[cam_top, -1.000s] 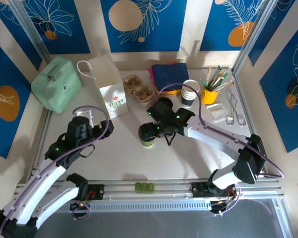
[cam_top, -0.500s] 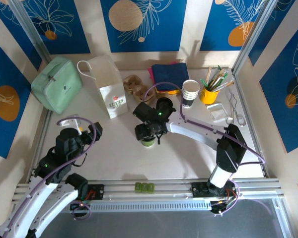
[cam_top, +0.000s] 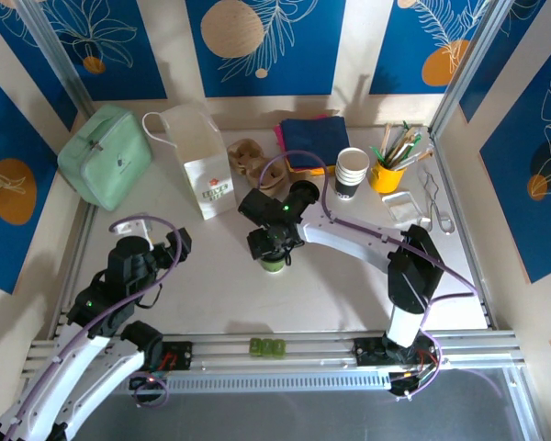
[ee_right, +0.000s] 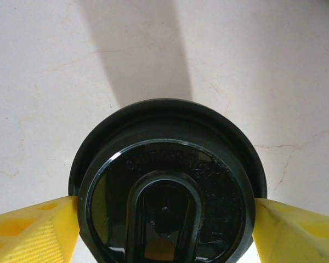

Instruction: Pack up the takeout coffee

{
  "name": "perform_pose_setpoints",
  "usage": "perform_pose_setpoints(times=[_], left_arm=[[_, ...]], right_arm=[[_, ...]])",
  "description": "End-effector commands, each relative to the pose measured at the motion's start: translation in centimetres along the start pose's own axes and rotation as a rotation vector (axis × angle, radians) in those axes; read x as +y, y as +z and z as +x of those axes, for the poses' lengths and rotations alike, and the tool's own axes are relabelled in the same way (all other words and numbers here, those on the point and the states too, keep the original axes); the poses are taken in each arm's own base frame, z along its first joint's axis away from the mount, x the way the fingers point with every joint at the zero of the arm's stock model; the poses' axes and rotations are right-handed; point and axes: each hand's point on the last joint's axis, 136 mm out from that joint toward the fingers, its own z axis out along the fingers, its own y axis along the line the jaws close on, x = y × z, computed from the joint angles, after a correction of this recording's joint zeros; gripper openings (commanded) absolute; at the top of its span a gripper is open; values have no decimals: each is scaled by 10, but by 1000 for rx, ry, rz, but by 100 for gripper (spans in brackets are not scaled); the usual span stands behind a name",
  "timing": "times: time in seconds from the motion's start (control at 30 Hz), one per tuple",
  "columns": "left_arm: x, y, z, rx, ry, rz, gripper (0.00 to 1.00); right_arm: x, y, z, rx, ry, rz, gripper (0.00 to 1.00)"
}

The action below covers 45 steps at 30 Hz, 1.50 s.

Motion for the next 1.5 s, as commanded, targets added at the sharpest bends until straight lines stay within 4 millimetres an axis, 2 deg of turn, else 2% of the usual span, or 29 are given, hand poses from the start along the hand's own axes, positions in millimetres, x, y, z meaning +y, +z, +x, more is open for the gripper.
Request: perform_pose_setpoints(times=[0.0,0.17,0.37,0.63,0.83,0.97,1.03,1.13,1.27,1.47], left_arm=[[2,2,-2,-12,-10,-8,92],[2,3,1,-2,-9,-6,92],[4,2,2,-4,-8,-11,92],[4,0,-1,-10,-3,-16,93],[4,1,5,-2,-21,3,93],[4,-1,2,-9,-12,-2,93],[4,-2,1,-12,-11,-1,93],[4,-3,0,-14,-13,1,93],[4,-2,2,-9,-14,0,93],[5,-4,0,-14,-14,-1,93]], right_arm=[[-1,-1,-3,10,9,12,81],[0,1,-4,17,12,5,80],[-2,9,4,57,1,19,74],[-7,14,18,110,-18,55,78],[-7,19,22,132,-42,55,78],[-11,21,22,147,-48,67,78],[-12,20,21,145,-47,64,76],[-13,15,17,131,-47,52,68],[-18,7,13,113,-35,49,68],[-36,-3,9,99,-11,77,68]])
